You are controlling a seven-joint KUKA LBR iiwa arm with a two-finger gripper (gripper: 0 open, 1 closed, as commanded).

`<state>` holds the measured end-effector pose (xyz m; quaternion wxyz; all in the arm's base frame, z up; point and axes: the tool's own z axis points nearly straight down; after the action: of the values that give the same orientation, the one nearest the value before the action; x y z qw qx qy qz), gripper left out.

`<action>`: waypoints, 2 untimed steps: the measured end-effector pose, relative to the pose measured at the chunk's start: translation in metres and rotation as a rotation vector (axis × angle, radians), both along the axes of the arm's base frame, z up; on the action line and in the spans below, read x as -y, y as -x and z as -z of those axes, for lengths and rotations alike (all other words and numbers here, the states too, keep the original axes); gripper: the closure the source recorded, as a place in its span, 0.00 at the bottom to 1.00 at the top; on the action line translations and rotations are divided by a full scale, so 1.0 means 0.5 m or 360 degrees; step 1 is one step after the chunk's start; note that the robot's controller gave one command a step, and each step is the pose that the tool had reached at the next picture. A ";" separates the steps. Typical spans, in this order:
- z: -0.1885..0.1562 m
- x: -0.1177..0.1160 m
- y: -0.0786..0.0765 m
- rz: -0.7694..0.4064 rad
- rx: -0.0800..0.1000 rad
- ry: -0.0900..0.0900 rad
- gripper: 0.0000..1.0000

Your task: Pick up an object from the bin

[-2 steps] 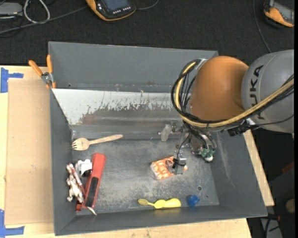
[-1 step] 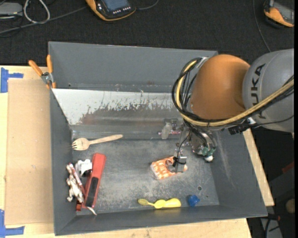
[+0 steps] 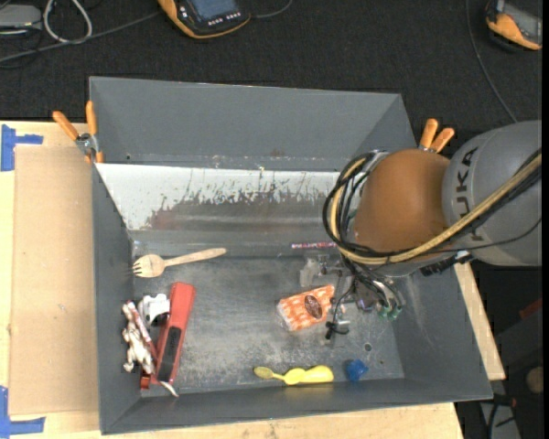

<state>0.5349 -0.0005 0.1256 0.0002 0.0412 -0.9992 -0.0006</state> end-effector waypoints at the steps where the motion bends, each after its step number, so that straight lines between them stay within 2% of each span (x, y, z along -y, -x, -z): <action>1: 0.072 -0.019 -0.001 -0.0010 0.0008 -0.0003 0.00; 2: 0.113 0.062 0.031 0.0099 -0.0011 0.0002 1.00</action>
Offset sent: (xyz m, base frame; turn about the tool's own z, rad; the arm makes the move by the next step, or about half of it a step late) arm -0.0147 -0.0311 -0.0556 0.0587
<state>0.5195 -0.0317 0.0690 0.0035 0.0100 -0.9999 -0.0001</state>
